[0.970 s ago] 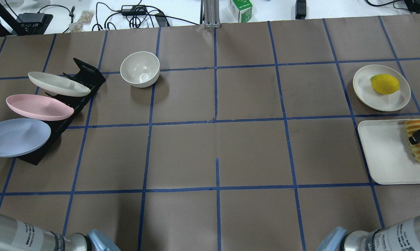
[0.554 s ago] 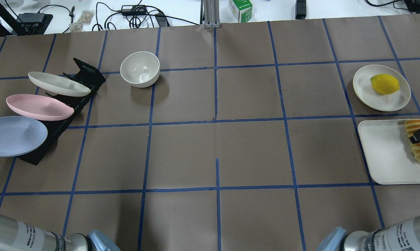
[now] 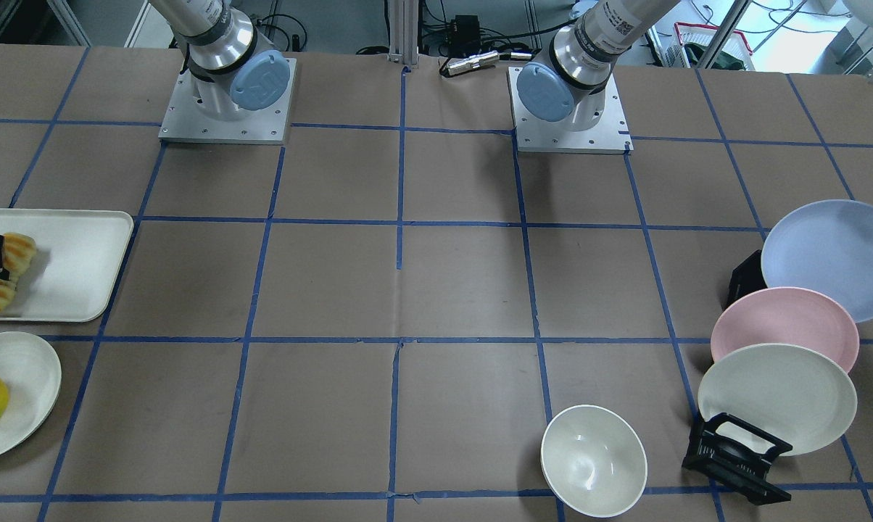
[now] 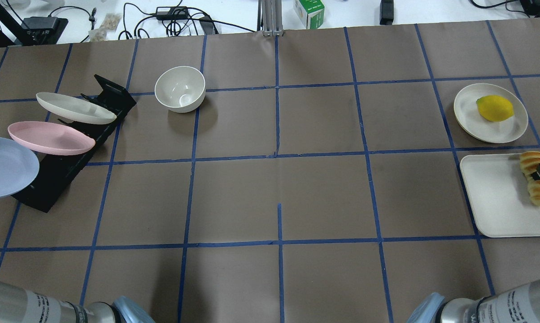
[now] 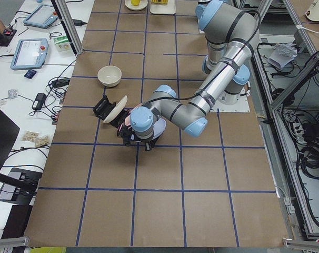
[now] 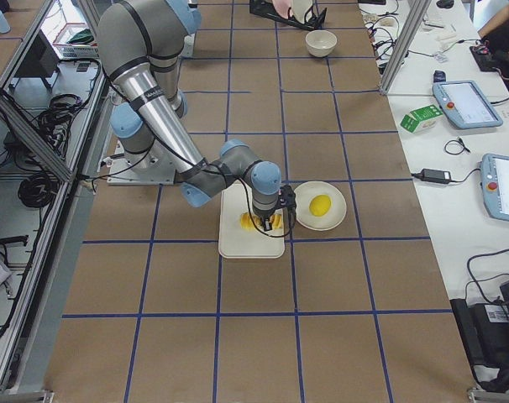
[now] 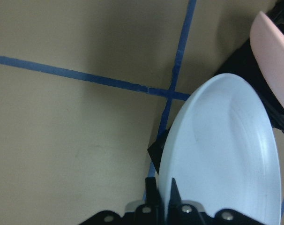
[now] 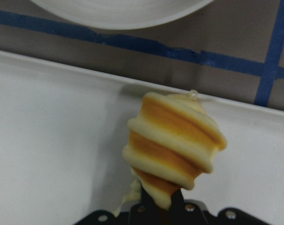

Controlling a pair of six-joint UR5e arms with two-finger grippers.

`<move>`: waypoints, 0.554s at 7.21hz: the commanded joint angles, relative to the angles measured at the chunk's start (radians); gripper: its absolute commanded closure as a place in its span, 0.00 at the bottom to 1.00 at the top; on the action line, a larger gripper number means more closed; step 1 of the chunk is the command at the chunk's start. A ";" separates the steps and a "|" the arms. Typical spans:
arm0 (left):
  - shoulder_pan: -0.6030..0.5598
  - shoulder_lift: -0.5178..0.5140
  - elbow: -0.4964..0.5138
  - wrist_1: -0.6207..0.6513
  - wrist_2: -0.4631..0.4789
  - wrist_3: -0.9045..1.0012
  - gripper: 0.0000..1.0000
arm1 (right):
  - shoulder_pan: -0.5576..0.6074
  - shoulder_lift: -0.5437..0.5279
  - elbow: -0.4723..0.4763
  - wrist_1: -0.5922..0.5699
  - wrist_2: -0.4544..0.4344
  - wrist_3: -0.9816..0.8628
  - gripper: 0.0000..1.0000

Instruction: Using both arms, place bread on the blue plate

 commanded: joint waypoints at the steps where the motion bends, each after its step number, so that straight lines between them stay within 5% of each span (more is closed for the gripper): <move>1: 0.002 0.063 0.018 -0.142 0.108 -0.003 1.00 | 0.025 -0.047 -0.001 0.057 -0.006 0.033 0.91; 4: -0.071 0.151 0.044 -0.254 0.089 -0.110 1.00 | 0.047 -0.090 -0.002 0.085 -0.011 0.043 0.93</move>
